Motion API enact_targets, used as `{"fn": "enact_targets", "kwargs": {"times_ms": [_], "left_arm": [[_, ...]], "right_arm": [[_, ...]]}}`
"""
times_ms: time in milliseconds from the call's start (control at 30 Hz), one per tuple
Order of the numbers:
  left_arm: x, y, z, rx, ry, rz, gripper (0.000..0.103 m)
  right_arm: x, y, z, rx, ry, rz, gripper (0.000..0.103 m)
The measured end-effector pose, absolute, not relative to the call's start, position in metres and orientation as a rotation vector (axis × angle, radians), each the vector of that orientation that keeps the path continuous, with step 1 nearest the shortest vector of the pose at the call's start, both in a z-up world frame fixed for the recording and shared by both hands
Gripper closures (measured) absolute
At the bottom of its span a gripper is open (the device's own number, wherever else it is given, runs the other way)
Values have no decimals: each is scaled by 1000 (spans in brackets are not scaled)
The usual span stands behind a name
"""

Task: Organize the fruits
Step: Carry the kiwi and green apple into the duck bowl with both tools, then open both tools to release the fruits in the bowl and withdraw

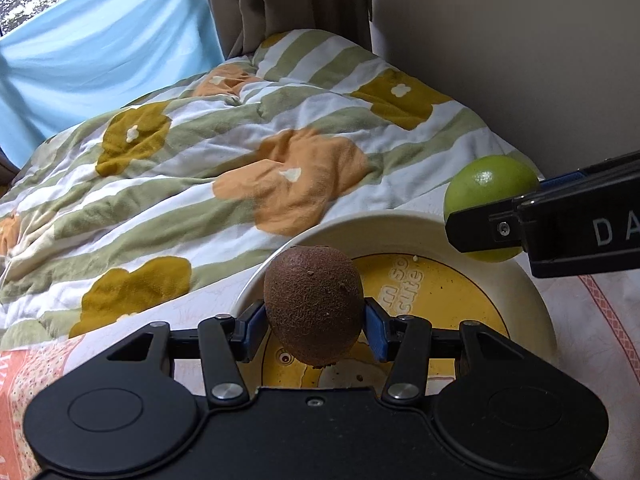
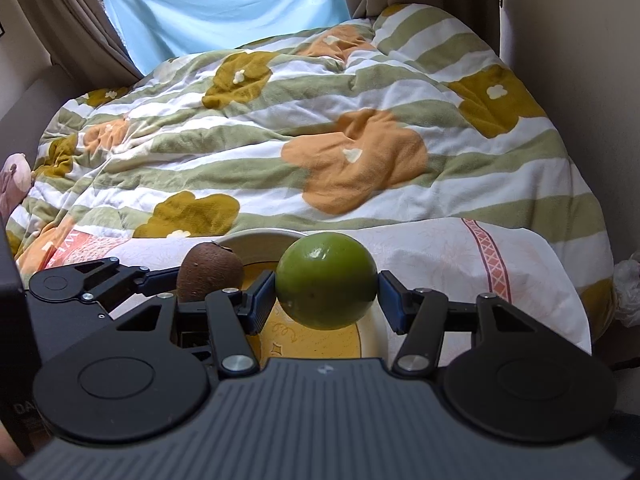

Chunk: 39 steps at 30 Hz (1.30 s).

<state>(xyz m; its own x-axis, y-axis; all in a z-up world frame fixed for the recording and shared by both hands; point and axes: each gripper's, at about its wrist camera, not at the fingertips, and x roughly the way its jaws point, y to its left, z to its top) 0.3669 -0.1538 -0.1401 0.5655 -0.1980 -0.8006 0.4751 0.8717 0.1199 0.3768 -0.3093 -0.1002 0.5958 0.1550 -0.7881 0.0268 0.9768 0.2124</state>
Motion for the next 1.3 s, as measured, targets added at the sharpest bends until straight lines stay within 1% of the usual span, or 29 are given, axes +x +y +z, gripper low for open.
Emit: {"fn": "enact_targets", "kwargs": {"times_ms": [133,167,200,267,400,767,1067,1167,1300], "left_arm": [[371,-158,-148,346,910,-417,47],[370,-158,-147,346,902,-419,42],[369,-158,-145,350,887,-417,25],[364,-156,-137,357,848,-413,8],[356,-146,-121,353,830,-407,8],[329,-102,-86,228,835,-335,8],[318,-79,-89,190,847,-277,8],[318,-75,-92,178,855,-267,8],[320,-71,-99,171,867,-264,8]], "right_arm": [[377,-314,-102,225,936,61,33],[377,-314,-102,226,937,59,33],[376,-314,-101,227,938,58,33],[374,-315,-99,226,938,54,33],[371,-316,-95,217,933,60,33],[371,-301,-87,162,925,123,33],[386,-273,-115,87,938,155,33],[387,-262,-125,4,926,156,33],[391,-261,-134,27,934,177,33]]}}
